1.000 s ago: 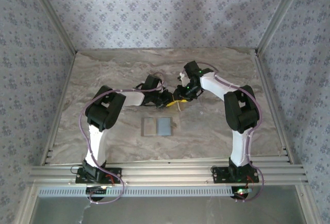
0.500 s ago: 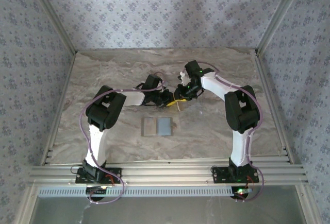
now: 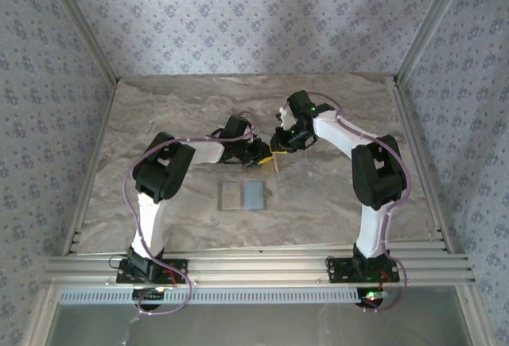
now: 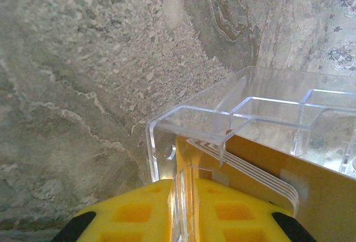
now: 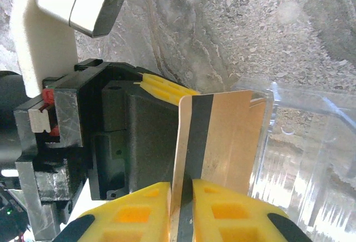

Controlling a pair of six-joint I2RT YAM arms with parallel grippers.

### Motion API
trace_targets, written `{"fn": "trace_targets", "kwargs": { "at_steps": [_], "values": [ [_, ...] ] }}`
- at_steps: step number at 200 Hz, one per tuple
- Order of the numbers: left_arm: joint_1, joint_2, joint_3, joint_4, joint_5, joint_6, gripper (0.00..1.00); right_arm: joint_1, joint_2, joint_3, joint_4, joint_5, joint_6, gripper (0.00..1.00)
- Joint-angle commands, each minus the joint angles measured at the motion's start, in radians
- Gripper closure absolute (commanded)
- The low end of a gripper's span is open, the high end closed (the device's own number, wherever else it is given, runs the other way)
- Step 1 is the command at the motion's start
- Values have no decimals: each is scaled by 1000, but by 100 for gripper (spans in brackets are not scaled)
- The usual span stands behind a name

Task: Put the credit cards into the card holder
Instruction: Pick up the credit card from the storage box.

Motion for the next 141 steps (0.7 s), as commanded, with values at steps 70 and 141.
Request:
{"fn": "trace_targets", "kwargs": {
  "at_steps": [70, 141],
  "values": [
    [1, 4, 20, -24, 5, 15, 83, -11, -90, -2, -68, 157, -11, 91],
    [19, -61, 4, -59, 3, 41, 83, -4, -177, 9, -99, 299, -10, 97]
  ]
}}
